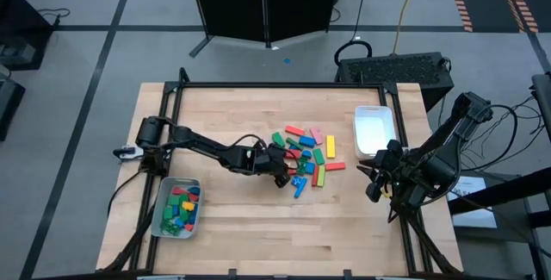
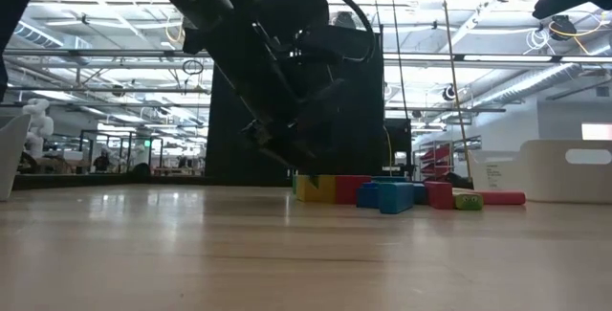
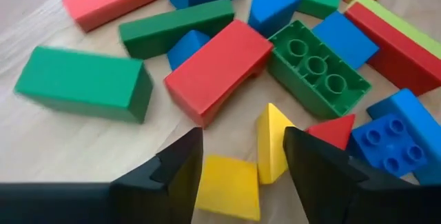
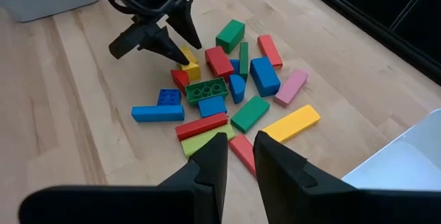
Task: Sort blocks by size
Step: Put the yellow triangle block into the gray bin
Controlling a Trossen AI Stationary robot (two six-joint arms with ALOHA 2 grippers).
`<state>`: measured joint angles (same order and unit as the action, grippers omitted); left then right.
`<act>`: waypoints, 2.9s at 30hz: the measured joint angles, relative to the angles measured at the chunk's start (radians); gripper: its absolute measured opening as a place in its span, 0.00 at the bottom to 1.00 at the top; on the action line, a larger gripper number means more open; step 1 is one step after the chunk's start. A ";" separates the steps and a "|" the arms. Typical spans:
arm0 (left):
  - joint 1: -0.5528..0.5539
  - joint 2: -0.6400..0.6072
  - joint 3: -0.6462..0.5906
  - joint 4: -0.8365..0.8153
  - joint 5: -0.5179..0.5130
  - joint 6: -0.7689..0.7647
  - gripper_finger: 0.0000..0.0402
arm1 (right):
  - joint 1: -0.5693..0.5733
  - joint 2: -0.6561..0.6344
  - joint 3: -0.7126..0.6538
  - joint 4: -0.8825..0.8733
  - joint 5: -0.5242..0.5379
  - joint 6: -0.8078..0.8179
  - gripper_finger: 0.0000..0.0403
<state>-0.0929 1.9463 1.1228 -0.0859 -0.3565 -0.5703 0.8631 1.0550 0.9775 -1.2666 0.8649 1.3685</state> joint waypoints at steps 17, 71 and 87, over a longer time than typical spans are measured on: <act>-0.008 0.009 0.059 -0.024 0.041 0.319 0.75 | 0.000 0.000 0.000 0.007 -0.001 -0.003 0.17; 0.092 0.066 0.057 -0.060 0.124 0.231 0.04 | 0.000 0.000 0.000 0.008 0.003 0.060 0.17; -0.037 -0.073 0.057 -0.197 0.120 0.175 0.00 | 0.000 0.000 0.000 0.000 0.003 0.049 0.17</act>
<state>-0.1304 1.8737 1.1798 -0.2833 -0.2369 -0.3956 0.8631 1.0554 0.9771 -1.2667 0.8680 1.4174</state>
